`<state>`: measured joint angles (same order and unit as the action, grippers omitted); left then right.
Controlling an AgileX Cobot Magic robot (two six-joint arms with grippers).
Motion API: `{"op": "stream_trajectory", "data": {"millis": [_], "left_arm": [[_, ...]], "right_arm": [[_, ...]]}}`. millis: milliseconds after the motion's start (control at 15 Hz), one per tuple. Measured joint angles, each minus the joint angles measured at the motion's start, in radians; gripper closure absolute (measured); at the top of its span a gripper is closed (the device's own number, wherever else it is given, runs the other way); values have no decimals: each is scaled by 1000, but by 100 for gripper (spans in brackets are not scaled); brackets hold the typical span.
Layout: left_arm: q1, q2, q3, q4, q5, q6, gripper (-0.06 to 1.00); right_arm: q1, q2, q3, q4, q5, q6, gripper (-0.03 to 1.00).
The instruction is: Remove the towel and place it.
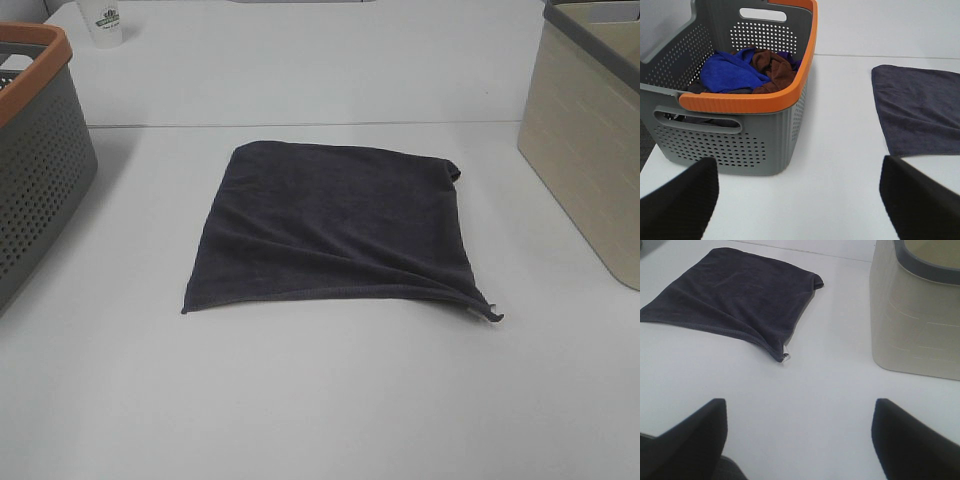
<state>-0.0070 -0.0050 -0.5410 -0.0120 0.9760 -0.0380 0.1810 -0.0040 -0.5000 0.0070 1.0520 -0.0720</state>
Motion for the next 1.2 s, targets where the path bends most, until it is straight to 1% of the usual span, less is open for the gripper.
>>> {"op": "stream_trajectory", "data": {"millis": [67,200,267,1200], "left_arm": [[0,0,0,0,0,0,13],[0,0,30,-2,54,0,13],[0,0,31,-8,58,0,13],[0,0,31,-16,58,2,13]], "right_arm": [[0,0,0,0,0,0,19],[0,0,0,0,0,0,20],[0,0,0,0,0,0,20],[0,0,0,8,0,2,20]]}}
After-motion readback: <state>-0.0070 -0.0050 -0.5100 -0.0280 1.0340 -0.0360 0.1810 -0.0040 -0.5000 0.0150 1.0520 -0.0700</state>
